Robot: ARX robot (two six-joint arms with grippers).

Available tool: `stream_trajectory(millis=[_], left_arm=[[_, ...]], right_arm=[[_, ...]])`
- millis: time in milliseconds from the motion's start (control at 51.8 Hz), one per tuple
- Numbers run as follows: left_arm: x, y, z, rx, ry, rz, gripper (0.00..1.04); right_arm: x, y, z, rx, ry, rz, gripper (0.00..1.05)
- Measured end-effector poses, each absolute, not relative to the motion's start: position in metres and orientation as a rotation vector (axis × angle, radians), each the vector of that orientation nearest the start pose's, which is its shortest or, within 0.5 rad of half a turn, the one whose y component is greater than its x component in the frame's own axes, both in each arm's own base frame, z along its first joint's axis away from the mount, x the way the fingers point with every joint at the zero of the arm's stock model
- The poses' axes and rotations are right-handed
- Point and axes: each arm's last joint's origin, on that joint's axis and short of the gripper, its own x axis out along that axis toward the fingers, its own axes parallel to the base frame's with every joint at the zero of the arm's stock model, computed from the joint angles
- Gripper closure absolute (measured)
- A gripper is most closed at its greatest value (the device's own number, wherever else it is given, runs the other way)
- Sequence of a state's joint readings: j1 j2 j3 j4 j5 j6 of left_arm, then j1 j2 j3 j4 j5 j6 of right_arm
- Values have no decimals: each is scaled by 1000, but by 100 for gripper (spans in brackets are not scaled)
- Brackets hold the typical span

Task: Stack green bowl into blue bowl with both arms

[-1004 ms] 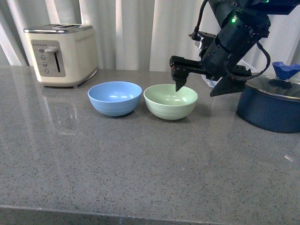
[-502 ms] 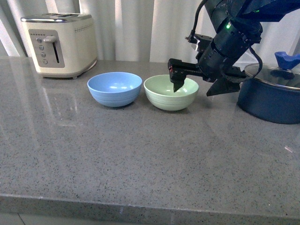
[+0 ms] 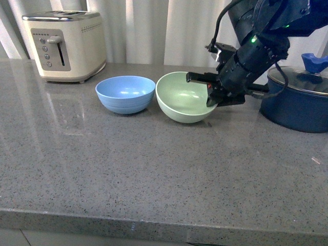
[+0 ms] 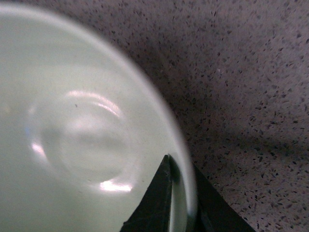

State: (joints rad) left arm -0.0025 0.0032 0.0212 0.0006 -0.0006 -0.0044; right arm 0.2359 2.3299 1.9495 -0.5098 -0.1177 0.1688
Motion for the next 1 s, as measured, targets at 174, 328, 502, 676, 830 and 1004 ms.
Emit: stream_trajectory(millis=[174, 328, 502, 676, 830, 1004], left_arm=[[97, 0, 171, -4, -18, -2, 7], [97, 0, 171, -4, -18, -2, 7], [97, 0, 171, -4, -18, -2, 7], [97, 0, 171, -4, -18, -2, 7], [97, 0, 171, -4, -18, -2, 7], [97, 0, 171, -4, -18, -2, 7]], right_arm=[[495, 116, 202, 87, 880, 244, 104], [495, 113, 204, 78, 883, 246, 104], [498, 113, 216, 75, 860, 270, 104], [500, 120, 243, 81, 800, 311, 104], [499, 132, 261, 80, 760, 355, 104], [496, 148, 278, 71, 722, 410, 104]])
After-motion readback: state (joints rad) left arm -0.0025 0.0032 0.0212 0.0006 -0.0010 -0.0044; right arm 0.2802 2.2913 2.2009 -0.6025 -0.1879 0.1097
